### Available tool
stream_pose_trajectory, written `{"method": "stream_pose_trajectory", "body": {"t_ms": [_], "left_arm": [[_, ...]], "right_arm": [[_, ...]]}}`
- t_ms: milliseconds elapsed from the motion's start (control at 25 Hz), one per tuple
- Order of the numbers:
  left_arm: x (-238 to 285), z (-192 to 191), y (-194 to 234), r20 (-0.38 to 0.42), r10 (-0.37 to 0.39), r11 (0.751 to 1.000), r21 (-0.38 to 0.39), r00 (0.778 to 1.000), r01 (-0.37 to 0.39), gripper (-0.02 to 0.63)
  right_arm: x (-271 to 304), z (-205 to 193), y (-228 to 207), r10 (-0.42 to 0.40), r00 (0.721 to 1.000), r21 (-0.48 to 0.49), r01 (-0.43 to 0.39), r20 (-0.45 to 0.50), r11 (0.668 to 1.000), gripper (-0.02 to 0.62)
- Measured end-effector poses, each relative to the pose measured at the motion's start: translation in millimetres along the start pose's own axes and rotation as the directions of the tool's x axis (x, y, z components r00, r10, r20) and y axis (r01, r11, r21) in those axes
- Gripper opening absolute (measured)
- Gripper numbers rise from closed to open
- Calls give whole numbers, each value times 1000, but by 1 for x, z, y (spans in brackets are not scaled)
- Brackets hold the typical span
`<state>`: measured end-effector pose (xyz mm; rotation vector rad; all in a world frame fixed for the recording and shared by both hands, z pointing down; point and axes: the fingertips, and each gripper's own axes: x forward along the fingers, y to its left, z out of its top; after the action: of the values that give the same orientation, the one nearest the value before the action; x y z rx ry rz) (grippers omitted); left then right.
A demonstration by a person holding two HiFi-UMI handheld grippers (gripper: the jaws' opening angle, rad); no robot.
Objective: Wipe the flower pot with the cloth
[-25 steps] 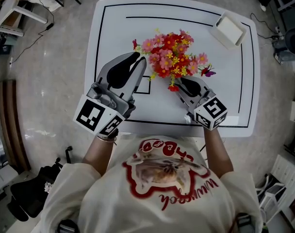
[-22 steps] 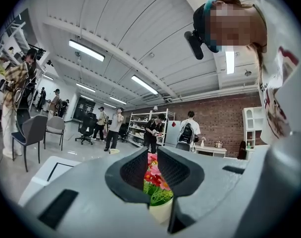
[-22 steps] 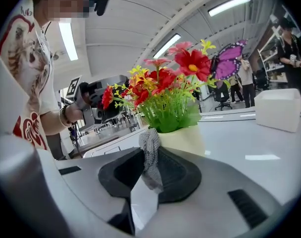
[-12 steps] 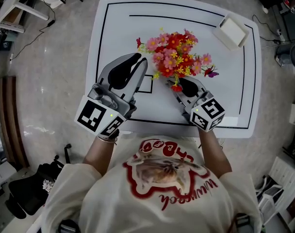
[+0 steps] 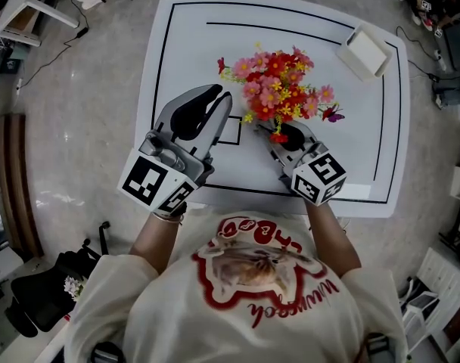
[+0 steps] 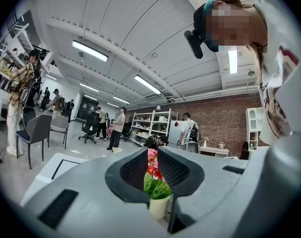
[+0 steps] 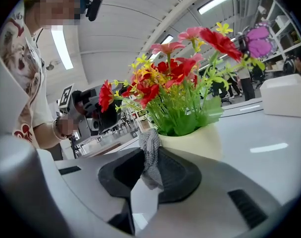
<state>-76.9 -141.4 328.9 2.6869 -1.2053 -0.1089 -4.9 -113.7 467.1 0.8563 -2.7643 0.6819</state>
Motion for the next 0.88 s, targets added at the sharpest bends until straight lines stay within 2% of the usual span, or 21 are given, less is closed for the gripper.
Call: {"method": "stream_pose_trajectory", "body": {"t_ms": [200, 320, 480, 880], "left_arm": [[-1, 6, -1, 24, -17, 1000, 4, 1000, 17, 63], [0, 12, -2, 36, -27, 999, 17, 999, 27, 63], [4, 18, -5, 37, -38, 998, 41, 999, 37, 63], [16, 26, -8, 57, -53, 998, 22, 997, 51, 63]], "right_arm": [[3, 5, 8, 40, 999, -5, -39, 10, 999, 75], [-4, 6, 13, 57, 998, -54, -57, -8, 997, 75], [-25, 9, 13, 39, 998, -140, -45, -41, 989, 75], [-67, 46, 13, 23, 1000, -200, -20, 14, 980, 75]]}}
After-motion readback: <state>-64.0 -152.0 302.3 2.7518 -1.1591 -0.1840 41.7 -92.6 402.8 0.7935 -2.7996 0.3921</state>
